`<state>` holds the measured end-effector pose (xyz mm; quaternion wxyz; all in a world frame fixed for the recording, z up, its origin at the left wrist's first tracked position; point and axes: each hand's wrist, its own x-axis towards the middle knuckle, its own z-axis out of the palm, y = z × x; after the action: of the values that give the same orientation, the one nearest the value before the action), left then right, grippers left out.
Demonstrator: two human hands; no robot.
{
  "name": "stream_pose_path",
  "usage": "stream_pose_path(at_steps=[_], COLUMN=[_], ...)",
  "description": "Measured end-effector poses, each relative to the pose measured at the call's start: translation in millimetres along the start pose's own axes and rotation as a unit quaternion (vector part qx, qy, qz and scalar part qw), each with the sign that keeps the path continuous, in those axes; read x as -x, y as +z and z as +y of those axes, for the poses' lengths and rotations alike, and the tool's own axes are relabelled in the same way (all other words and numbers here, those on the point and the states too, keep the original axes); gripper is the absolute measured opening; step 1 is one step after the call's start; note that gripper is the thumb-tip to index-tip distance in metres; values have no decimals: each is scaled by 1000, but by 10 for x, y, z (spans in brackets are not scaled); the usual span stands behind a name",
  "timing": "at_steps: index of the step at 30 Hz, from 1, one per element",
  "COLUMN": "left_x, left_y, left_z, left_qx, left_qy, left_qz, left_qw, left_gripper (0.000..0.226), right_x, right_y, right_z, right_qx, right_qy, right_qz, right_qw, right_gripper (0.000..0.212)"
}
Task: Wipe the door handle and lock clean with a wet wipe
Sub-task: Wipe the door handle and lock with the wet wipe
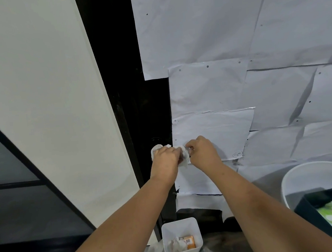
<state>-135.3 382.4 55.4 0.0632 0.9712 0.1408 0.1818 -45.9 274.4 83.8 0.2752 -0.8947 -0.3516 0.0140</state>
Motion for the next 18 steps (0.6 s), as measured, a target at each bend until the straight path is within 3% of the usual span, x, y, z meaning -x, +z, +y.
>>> stream_pose_path(at_steps=[2, 4, 6, 10, 15, 18], left_x=[-13, -3, 48, 121, 101, 117], left_y=[-8, -91, -197, -255, -202, -213], left_z=[38, 67, 36, -90, -224, -190], left_qx=[98, 232, 300, 240, 105, 67], left_qy=[4, -20, -61, -64, -52, -43], left_qz=[3, 2, 23, 64, 45, 61], left_qw=[995, 972, 952, 967, 992, 995], left_gripper=[22, 26, 32, 20, 18, 16], right_x=[17, 39, 49, 71, 78, 101], right_y=[-33, -64, -61, -25, -110, -163], right_z=[-10, -35, -75, -137, -75, -57], right_qx=[15, 35, 58, 82, 74, 49], right_qy=[-12, -28, -47, -51, 27, 6], right_qz=[4, 10, 17, 13, 41, 44], right_qw=[1000, 999, 997, 995, 996, 998], right_gripper=[16, 17, 16, 19, 15, 47])
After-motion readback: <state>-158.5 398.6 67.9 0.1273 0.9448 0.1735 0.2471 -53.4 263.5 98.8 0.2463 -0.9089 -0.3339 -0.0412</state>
